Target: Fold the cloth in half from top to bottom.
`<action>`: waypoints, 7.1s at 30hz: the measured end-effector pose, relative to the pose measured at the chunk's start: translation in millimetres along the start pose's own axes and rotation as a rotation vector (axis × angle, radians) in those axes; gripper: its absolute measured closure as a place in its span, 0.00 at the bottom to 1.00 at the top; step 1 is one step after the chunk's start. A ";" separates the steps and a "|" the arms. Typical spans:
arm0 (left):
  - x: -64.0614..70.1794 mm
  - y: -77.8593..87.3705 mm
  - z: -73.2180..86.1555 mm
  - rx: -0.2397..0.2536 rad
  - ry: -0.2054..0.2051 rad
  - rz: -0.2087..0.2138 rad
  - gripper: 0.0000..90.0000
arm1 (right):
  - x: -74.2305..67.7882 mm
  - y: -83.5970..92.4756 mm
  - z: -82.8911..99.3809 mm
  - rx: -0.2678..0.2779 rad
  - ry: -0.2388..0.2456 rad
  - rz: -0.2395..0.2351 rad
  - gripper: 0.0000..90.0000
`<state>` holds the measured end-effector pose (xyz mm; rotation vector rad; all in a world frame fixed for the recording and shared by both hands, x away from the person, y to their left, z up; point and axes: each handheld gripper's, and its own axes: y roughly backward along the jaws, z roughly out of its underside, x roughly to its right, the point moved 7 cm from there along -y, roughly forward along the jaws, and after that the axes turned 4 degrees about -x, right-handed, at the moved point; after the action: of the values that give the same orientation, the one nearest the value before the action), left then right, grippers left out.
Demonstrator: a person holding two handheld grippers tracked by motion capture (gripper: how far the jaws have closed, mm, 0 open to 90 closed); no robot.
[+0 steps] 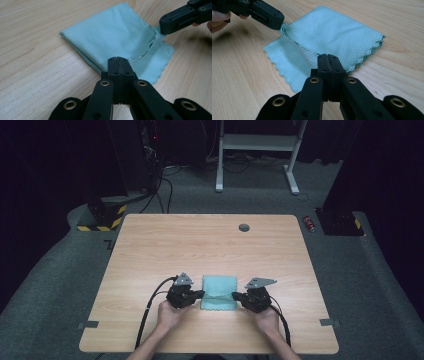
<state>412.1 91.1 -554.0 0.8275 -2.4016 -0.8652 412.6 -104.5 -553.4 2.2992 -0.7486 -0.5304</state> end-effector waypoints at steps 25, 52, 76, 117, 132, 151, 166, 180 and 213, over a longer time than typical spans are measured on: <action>5.7 -3.1 9.3 -0.028 -0.002 0.012 0.99 | -5.2 -2.5 12.9 -0.025 0.002 0.001 0.99; 7.7 9.8 -0.3 0.024 0.026 0.037 0.81 | -12.4 14.8 5.6 0.047 -0.028 -0.052 0.86; 12.0 -7.7 13.1 -0.050 -0.021 -0.119 0.62 | -13.6 -7.7 12.8 -0.055 0.018 0.039 0.79; -44.4 -20.5 -37.9 0.009 0.130 -0.242 0.47 | 48.1 -15.6 -26.0 0.029 -0.183 0.150 0.72; -45.9 -41.1 -39.9 -0.100 0.040 -0.304 0.58 | 54.0 -40.6 -34.3 -0.061 -0.116 0.241 0.81; -45.2 -38.3 -44.7 -0.072 0.066 -0.164 0.97 | 50.0 -36.5 -44.9 -0.072 -0.055 0.207 0.99; -59.8 -31.8 -56.6 -0.029 0.109 -0.187 0.97 | 55.8 -39.2 -63.6 -0.060 -0.060 0.209 0.99; -74.3 -40.0 -51.2 -0.025 0.167 -0.199 0.96 | 61.0 -53.8 -75.5 -0.074 -0.067 0.218 0.98; -63.7 15.2 -47.1 0.071 0.129 -0.252 0.54 | 60.2 0.7 -56.3 0.088 -0.130 0.169 0.77</action>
<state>479.4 123.7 -523.8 1.1956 -2.2587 -0.7946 488.3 -117.3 -523.4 2.2713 -1.0384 -0.5833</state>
